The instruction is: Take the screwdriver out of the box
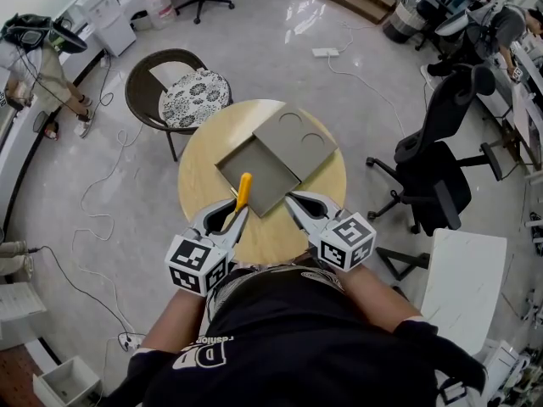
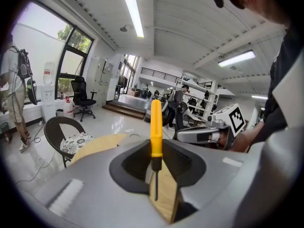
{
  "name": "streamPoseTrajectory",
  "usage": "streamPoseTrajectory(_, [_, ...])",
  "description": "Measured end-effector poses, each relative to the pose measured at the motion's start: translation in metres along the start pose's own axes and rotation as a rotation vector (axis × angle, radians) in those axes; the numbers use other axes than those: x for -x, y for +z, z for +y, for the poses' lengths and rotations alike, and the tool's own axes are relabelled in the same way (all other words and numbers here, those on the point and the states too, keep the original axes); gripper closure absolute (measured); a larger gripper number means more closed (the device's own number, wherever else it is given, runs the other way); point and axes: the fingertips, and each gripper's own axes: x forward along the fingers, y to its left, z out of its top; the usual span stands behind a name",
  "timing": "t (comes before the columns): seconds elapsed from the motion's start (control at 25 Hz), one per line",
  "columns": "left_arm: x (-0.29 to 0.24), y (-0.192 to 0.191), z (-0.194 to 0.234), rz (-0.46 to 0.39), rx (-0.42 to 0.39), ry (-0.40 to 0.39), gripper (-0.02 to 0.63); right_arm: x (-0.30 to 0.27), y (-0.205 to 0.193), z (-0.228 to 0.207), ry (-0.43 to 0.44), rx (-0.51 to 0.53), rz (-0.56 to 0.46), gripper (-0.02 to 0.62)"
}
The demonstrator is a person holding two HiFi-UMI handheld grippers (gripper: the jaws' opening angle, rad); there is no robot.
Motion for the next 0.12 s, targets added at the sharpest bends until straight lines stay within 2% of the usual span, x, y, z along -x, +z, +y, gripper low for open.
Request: streamPoseTrajectory(0.12, [-0.0004, 0.0008, 0.0002, -0.003, -0.002, -0.001, 0.468, 0.0011, 0.0010, -0.0021, -0.008, -0.001, -0.005, 0.595])
